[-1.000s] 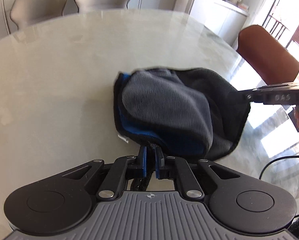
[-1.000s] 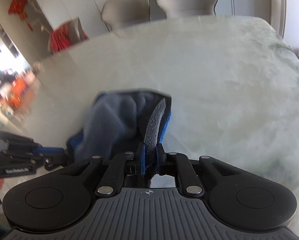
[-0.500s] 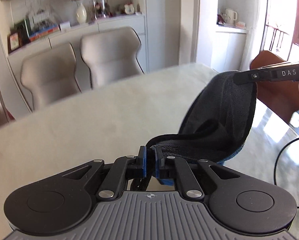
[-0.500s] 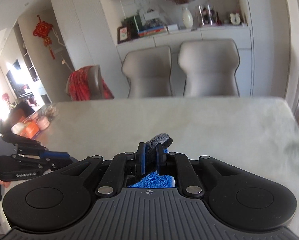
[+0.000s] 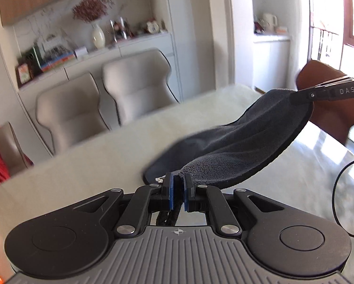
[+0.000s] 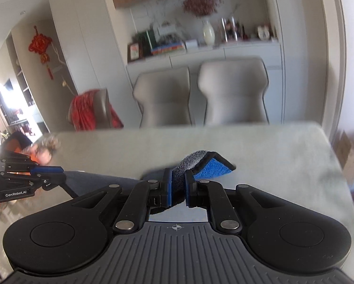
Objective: Fold towel
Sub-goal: 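Raise and shake the towel, then lay it flat grey side up, then open both grippers and release the flattened towel onto the table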
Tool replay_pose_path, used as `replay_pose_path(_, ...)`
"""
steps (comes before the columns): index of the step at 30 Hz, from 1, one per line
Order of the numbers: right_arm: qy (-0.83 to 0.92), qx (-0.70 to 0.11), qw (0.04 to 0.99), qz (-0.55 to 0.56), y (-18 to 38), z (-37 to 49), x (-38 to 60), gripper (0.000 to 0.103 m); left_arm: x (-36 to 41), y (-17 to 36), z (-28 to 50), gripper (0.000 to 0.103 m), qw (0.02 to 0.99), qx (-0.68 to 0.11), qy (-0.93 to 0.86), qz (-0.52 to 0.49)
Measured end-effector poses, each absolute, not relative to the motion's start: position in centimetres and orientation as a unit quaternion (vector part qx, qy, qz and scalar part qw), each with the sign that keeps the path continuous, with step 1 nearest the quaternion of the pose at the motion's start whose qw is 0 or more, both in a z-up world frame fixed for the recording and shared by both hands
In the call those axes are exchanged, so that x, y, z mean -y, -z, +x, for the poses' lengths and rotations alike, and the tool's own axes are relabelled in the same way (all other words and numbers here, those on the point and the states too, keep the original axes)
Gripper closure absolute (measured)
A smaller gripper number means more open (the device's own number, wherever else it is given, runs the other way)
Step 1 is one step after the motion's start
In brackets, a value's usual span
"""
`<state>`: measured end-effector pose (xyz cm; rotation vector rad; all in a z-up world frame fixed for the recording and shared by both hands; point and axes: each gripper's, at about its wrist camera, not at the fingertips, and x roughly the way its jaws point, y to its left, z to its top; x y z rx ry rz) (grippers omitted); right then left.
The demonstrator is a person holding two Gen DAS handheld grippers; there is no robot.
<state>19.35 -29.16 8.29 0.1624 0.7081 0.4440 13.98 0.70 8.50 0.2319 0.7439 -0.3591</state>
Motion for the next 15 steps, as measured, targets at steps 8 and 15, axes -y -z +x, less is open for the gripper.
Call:
replay_pose_path(8,-0.185,-0.473,0.857,0.090,-0.2,11.9,30.2,0.092,-1.1,-2.6,6.5,0.096,0.869,-0.450,0.190,0.076)
replay_pose_path(15,-0.146,-0.520,0.838,0.070,4.0,8.7,31.3,0.091,-1.2,2.0,5.1,0.096,0.849,-0.492,0.179,0.070)
